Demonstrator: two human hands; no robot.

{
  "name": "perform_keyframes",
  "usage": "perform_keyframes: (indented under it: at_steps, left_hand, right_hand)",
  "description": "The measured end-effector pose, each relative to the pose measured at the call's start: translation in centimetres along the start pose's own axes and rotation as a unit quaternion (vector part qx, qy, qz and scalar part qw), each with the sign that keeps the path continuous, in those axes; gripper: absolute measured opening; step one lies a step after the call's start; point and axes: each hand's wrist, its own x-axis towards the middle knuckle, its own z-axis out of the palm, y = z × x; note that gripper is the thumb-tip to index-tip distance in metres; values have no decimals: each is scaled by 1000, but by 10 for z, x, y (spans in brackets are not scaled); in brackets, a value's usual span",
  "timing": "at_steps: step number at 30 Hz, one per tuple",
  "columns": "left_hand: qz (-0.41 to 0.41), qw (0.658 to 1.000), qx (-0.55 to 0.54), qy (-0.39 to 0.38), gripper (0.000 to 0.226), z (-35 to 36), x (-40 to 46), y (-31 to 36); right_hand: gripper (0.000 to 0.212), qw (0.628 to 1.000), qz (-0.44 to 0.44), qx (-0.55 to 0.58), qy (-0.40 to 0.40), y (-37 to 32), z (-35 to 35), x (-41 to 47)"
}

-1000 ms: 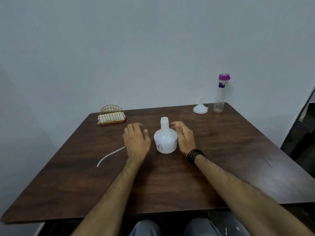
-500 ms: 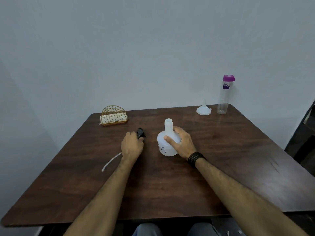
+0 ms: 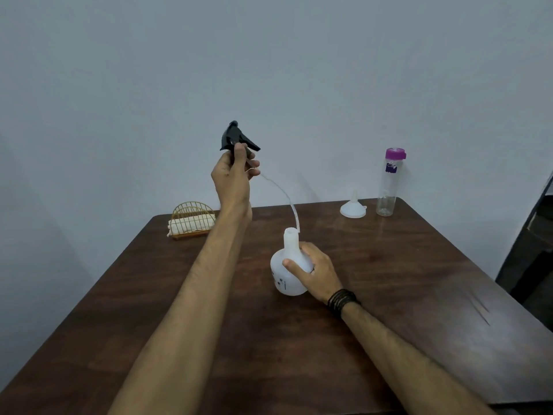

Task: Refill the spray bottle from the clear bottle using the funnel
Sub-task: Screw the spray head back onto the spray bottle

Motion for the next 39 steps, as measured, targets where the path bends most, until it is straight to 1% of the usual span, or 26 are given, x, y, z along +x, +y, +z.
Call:
perform_keyframes:
  at_steps: [3, 10, 13, 19, 23, 27, 30, 33, 36, 39]
  left_hand:
    - [15, 1000, 6, -9, 22, 8, 1, 1]
    - [79, 993, 83, -14, 19, 10, -1, 1]
    - [85, 991, 104, -20, 20, 10, -4, -3]
    - [77, 988, 128, -41, 23, 9, -12, -12]
    - [74, 987, 132, -59, 22, 10, -18, -13]
    - [53, 982, 161, -86, 23, 6, -20, -13]
    - [12, 973, 202, -114, 24, 0, -24, -23]
    - [-18, 956, 264, -127, 24, -9, -40, -44]
    - [-32, 944, 296, -140, 20, -21, -59, -69]
    - [-13, 933, 328, -148, 26, -29, -71, -86]
  right_hand:
    - [67, 1000, 6, 5, -4, -1, 0, 0]
    - [72, 1000, 12, 11, -9, -2, -1, -1]
    - [73, 1000, 12, 12, -14, -3, -1, 0]
    - [71, 1000, 10, 17, -15, -5, -3, -2]
    - [75, 1000, 16, 16, -18, -6, -3, -2]
    - [73, 1000, 13, 19, -17, -7, -4, -2]
    - [68, 1000, 9, 21, -14, -8, -4, -3]
    - [62, 1000, 6, 20, -11, -7, -4, -2]
    - [56, 1000, 0, 25, -4, -6, -4, -3]
    - [62, 999, 3, 33, -12, -7, -4, -2]
